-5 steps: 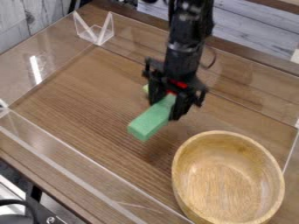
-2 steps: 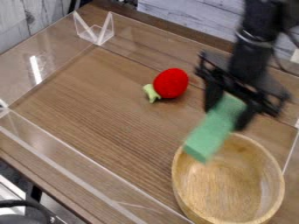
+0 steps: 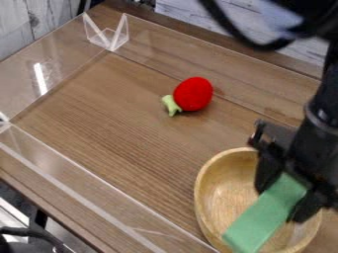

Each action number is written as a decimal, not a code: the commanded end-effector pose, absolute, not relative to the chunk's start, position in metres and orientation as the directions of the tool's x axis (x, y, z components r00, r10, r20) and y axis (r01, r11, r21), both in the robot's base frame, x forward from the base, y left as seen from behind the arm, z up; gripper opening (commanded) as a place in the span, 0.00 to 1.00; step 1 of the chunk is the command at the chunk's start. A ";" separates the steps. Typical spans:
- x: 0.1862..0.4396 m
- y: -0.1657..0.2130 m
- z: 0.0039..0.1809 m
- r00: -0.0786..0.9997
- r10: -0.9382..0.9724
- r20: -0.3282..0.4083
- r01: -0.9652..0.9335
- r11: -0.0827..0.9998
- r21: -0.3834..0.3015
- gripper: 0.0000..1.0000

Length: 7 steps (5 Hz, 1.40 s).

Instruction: Put the green block in the brown bowl

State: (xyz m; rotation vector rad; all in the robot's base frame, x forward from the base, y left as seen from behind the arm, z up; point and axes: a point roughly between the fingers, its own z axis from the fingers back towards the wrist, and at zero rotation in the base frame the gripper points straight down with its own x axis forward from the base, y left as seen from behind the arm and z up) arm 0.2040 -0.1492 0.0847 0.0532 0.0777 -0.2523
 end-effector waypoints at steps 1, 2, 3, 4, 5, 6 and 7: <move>0.204 -0.127 0.100 0.954 -0.300 0.002 0.299 0.953 0.040 0.00; 0.206 -0.112 0.105 0.942 -0.333 0.029 0.332 0.942 0.049 0.00; 0.211 -0.105 0.103 0.941 -0.330 0.069 0.330 0.944 0.011 0.00; 0.212 -0.108 0.102 0.937 -0.336 0.094 0.339 0.941 -0.017 0.00; 0.219 -0.117 0.098 0.916 -0.386 0.107 0.391 0.920 -0.035 0.00; 0.226 -0.123 0.097 0.897 -0.428 0.114 0.435 0.899 -0.045 1.00; 0.225 -0.114 0.091 0.879 -0.466 0.105 0.472 0.880 -0.045 0.00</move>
